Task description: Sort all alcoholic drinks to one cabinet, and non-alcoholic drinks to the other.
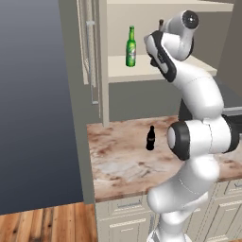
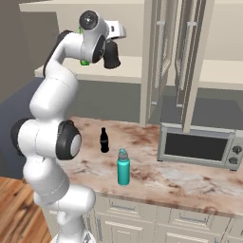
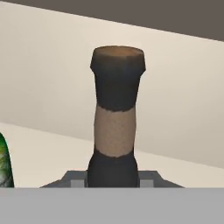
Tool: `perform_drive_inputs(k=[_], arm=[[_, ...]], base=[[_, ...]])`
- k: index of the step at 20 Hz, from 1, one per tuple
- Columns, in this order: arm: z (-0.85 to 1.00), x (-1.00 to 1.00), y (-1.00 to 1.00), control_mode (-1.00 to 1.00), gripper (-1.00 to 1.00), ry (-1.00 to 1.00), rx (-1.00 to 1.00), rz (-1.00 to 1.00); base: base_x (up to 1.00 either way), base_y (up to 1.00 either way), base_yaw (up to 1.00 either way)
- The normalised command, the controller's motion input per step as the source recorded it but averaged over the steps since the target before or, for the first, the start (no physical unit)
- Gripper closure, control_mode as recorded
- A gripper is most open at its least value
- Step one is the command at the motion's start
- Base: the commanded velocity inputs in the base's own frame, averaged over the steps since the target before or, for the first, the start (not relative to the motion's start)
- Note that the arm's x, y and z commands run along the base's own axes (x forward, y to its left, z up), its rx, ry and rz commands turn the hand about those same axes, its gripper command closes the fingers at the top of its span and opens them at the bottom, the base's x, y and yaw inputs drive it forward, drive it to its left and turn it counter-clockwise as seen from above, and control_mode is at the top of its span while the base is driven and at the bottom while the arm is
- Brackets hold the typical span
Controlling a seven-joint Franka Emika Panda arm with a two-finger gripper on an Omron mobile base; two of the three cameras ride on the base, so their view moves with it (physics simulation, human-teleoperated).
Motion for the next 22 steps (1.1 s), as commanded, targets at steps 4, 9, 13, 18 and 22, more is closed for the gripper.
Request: perform_drive_inputs(k=[4, 9, 13, 18, 22], arm=[[-0.31, 0.72, -0.14, -1.00, 1.00, 0.00, 0.00, 0.00], [-0.62, 0.55, -0.03, -1.00, 1.00, 0.00, 0.00, 0.00], [-0.74, 0.49, 0.00, -1.00, 1.00, 0.00, 0.00, 0.00], [-0.54, 0.11, 0.00, -1.00, 1.00, 0.00, 0.00, 0.00], [-0.09, -0.19, 0.00, -1.00, -1.00, -0.01, 0.00, 0.00]], base=[[0.00, 0.00, 0.00], [0.00, 0.00, 0.00], [0.00, 0.00, 0.00], [0.00, 0.00, 0.00], [0.00, 0.00, 0.00]])
